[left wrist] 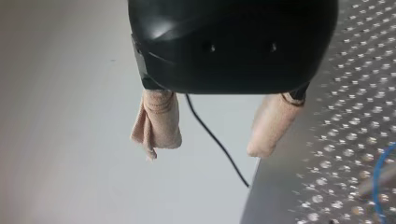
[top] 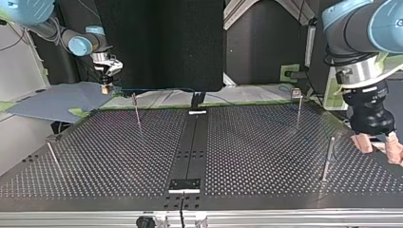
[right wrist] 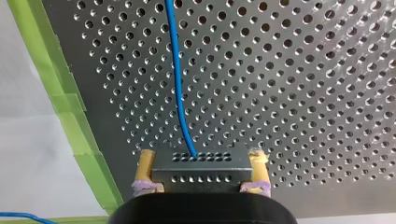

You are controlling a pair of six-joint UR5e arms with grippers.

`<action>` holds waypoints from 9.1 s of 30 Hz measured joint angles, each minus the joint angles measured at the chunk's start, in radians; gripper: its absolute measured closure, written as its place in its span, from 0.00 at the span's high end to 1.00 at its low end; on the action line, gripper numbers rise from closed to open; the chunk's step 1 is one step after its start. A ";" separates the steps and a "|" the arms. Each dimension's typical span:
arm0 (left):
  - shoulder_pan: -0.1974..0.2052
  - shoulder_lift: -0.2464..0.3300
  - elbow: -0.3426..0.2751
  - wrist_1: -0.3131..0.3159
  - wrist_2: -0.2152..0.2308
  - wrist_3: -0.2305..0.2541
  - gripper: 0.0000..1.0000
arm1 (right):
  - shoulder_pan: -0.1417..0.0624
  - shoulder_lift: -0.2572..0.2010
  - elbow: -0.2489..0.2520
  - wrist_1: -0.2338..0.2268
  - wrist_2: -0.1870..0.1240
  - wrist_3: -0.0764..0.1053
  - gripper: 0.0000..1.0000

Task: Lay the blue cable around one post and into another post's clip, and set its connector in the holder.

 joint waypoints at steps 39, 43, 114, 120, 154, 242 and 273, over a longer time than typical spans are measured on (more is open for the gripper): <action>-0.033 -0.001 0.000 -0.326 -0.018 0.415 1.00 | 0.012 0.001 -0.004 0.013 0.009 -0.003 0.02; -0.035 -0.001 0.000 -0.327 -0.019 0.439 1.00 | 0.012 0.000 -0.004 0.013 0.009 -0.003 0.02; -0.410 -0.177 -0.415 0.053 0.043 0.165 1.00 | 0.029 0.001 -0.004 0.006 0.011 0.000 0.02; -0.477 -0.243 -0.448 0.119 0.010 0.098 1.00 | 0.029 0.001 -0.004 0.008 0.011 0.000 0.02; -0.832 -0.599 -0.258 0.475 -0.039 -0.074 1.00 | 0.039 0.001 -0.004 0.013 0.011 0.006 0.02; -0.887 -1.206 0.130 0.828 0.068 -0.124 1.00 | 0.028 -0.042 0.004 0.172 -0.085 -0.118 0.02; -0.840 -1.276 0.240 0.728 0.040 -0.164 1.00 | 0.037 -0.174 0.142 0.086 -0.119 -0.097 0.02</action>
